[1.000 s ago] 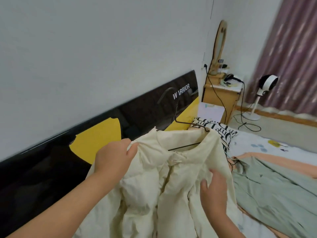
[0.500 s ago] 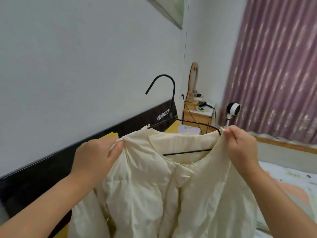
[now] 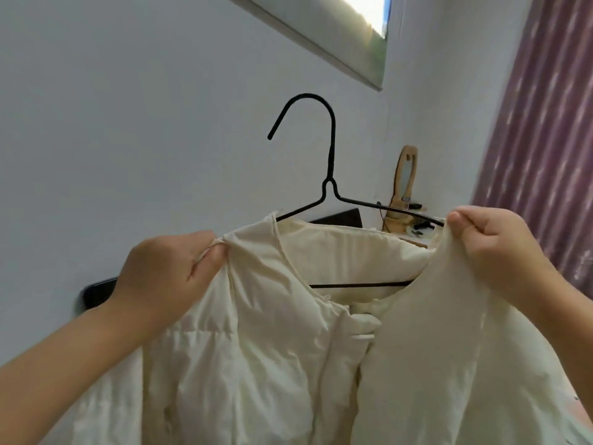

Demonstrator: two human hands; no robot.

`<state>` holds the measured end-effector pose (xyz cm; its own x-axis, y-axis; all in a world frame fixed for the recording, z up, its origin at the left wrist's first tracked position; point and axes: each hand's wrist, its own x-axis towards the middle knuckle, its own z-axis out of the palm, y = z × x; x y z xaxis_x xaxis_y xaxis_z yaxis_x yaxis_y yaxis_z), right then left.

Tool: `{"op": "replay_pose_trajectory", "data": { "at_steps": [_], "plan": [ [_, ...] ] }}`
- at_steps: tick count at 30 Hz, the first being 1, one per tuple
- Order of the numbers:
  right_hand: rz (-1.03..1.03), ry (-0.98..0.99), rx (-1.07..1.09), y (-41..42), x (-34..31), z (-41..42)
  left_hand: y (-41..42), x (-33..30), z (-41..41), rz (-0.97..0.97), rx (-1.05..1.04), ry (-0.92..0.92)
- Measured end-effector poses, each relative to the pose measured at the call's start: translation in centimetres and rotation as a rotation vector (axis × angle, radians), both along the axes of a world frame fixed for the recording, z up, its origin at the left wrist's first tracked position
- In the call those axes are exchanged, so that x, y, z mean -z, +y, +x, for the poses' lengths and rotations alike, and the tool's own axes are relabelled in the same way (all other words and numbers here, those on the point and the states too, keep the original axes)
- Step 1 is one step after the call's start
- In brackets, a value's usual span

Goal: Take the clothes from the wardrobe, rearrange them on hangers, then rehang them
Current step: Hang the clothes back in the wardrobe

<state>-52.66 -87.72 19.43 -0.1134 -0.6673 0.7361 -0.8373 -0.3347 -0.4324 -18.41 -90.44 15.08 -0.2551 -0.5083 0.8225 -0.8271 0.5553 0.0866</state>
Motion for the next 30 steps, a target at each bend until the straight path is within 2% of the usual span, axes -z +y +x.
{"op": "replay_pose_trajectory", "data": {
  "at_steps": [7,9,13,16,21,26,30],
  "plan": [
    [-0.031,-0.015,-0.203,3.8,1.4,-1.6,9.8,3.5,-0.4,0.241,-0.294,0.006],
    [-0.031,0.028,-0.265,4.5,2.2,-1.0,12.6,4.8,-0.4,0.331,-0.285,0.014],
    [-0.009,0.106,-0.42,6.5,3.1,1.8,19.1,5.8,-1.4,0.404,-0.143,0.162],
    [0.056,0.167,-0.552,8.2,3.3,3.8,23.3,6.5,-1.1,0.375,-0.227,0.222],
    [0.343,0.308,-0.902,10.2,3.2,7.0,30.0,7.3,1.5,0.262,-0.394,0.358],
    [0.826,0.422,-1.395,12.8,3.6,10.5,39.2,8.2,4.1,0.211,-0.609,0.377],
    [0.984,0.402,-1.603,16.8,6.1,15.0,47.9,8.5,5.7,0.249,-0.731,0.361]
  ]
}}
